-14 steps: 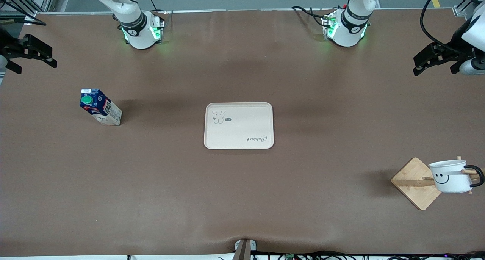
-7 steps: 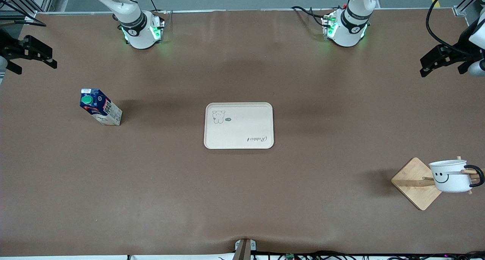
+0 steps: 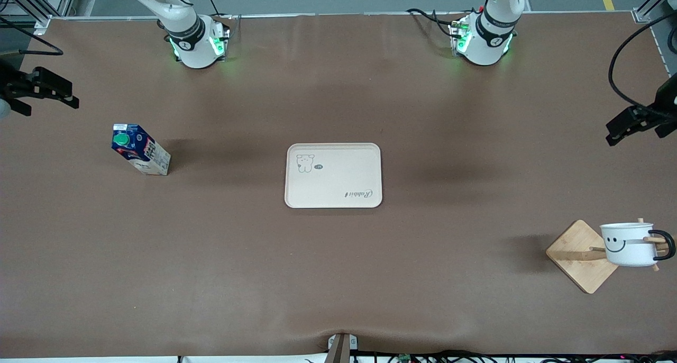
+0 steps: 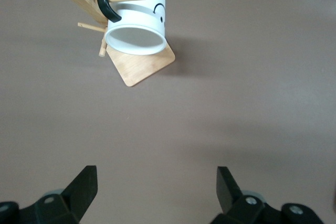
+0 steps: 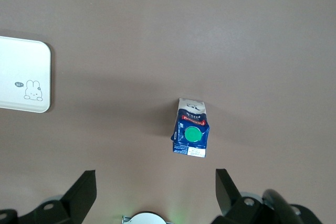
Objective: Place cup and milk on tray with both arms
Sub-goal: 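Reach the right gripper to the milk carton while the left gripper reaches the mug, then grasp the milk carton with the right gripper while the left gripper grasps the mug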
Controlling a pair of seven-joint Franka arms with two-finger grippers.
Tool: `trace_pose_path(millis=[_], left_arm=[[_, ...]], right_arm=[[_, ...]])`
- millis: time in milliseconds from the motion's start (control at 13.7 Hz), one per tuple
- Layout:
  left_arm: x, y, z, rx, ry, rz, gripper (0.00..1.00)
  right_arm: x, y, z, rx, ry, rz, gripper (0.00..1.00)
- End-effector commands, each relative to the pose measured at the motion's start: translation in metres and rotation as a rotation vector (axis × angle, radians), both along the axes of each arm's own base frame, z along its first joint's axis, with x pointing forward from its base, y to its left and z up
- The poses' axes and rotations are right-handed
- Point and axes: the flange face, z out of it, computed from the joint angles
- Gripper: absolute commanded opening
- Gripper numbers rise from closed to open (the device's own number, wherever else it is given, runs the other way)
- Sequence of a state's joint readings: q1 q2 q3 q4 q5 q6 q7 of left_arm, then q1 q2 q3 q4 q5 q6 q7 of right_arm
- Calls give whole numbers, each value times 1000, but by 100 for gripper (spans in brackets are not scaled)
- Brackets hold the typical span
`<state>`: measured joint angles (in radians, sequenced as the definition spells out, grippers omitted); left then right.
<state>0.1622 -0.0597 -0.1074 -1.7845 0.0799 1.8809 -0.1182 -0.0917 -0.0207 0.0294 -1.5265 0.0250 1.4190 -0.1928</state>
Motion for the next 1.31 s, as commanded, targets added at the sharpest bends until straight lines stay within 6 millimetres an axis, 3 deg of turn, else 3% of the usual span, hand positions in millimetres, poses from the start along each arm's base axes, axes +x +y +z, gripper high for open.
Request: trace_pose_path(millis=[0, 146, 291, 437, 656, 1093, 1238], left_arm=[[-19, 5, -33, -8, -100, 24, 100], [-11, 19, -49, -6, -191, 39, 100], [-6, 19, -74, -18, -274, 66, 100], [0, 24, -98, -30, -329, 92, 100], [6, 30, -124, -55, -411, 148, 100], [31, 36, -173, -107, -534, 209, 100], [38, 50, -190, -112, -588, 228, 100]], right_arm=[[15, -11, -16, -3, 37, -2, 100], [16, -18, -17, 1, 36, -12, 100], [20, -28, -24, 3, 42, -26, 100], [43, -31, -73, 8, 128, -26, 100], [52, -55, -108, 19, 195, -56, 100], [43, -65, -177, 20, 225, -85, 100], [34, -61, -204, 21, 234, -82, 100]])
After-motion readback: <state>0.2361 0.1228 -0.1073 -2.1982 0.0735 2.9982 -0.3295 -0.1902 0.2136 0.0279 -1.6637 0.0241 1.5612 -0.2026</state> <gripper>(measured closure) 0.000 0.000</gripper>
